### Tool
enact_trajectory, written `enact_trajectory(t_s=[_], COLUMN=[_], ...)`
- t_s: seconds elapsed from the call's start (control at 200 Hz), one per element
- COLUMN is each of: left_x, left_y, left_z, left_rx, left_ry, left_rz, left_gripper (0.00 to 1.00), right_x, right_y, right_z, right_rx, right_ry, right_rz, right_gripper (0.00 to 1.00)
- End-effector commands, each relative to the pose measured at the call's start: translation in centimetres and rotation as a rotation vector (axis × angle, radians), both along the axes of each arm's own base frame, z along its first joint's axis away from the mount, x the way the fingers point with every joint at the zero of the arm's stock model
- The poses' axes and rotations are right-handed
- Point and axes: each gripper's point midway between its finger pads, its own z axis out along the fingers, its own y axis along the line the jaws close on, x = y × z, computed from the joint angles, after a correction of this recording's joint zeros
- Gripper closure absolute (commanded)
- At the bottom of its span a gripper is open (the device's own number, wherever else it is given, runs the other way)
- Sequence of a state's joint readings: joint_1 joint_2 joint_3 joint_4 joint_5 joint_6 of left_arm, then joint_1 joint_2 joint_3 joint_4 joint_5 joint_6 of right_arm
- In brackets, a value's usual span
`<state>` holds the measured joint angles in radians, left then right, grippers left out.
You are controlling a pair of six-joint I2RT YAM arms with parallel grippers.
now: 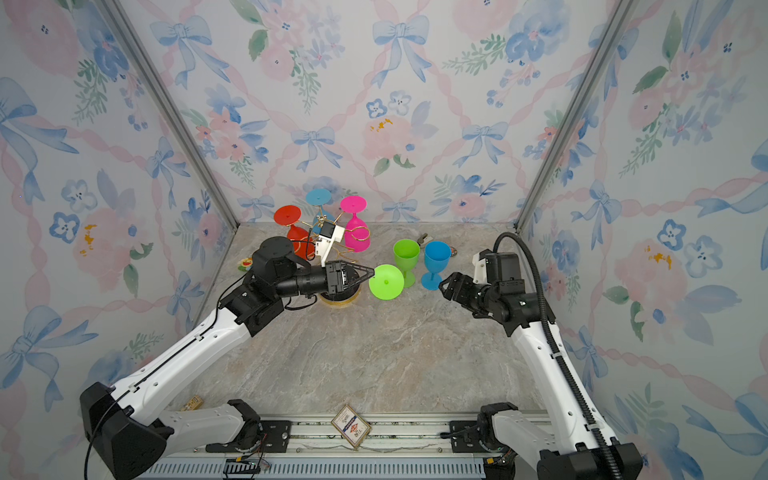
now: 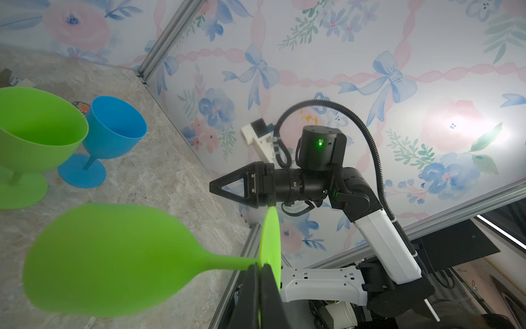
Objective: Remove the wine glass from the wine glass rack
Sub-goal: 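Swing the held glass nearer the robot while right moves toward it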
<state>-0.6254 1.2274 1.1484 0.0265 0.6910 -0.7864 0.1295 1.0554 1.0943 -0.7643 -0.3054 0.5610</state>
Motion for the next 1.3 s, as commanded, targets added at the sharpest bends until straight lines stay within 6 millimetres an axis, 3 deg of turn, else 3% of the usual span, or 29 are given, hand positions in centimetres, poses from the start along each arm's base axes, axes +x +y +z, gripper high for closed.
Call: enact_trajectory(t_s=[0.0,0.23,0.42,0.645,0.91,1.085,1.295], left_x=[-1.0,-3.5,-5.3,-6.0,-7.5,-9.2,-9.3], left_y=[-0.7,-1.7,-2.8,-2.3,-2.6,-4.6,-6.1], left_z=[2.1,4.4,4.2,4.0,1.7,-1.1,-3.5], left_rx=[0.009,0.012,0.063,0.16,0.356,0.527,0.741], left_ry=[-0.199,-0.422,-0.613,-0.836,-1.108,-1.285,-1.455], left_rz=[-0.041,-0.085,-0.09,0.005,0.086,0.065,0.088], left_gripper=[1.0,1.0,1.0,1.0,1.0,1.0,1.0], right_x=[-1.1,-1.4,-1.5,-1.9,-2.0,-2.0,-2.2], right_y=[-0.8,-1.4,-2.1,-2.9,-2.7,-2.7,-2.3], right_z=[0.3,0.0,0.6,1.6,3.6,5.6,7.5], right_rx=[-0.012,-0.011,-0.018,-0.022,0.004,0.009,0.076], right_ry=[0.022,0.047,0.049,0.046,0.031,0.012,0.016], right_rz=[-0.01,-0.033,-0.052,-0.08,-0.074,-0.069,-0.06], right_gripper=[0.22,0.21,0.22,0.21,0.21,0.21,0.21])
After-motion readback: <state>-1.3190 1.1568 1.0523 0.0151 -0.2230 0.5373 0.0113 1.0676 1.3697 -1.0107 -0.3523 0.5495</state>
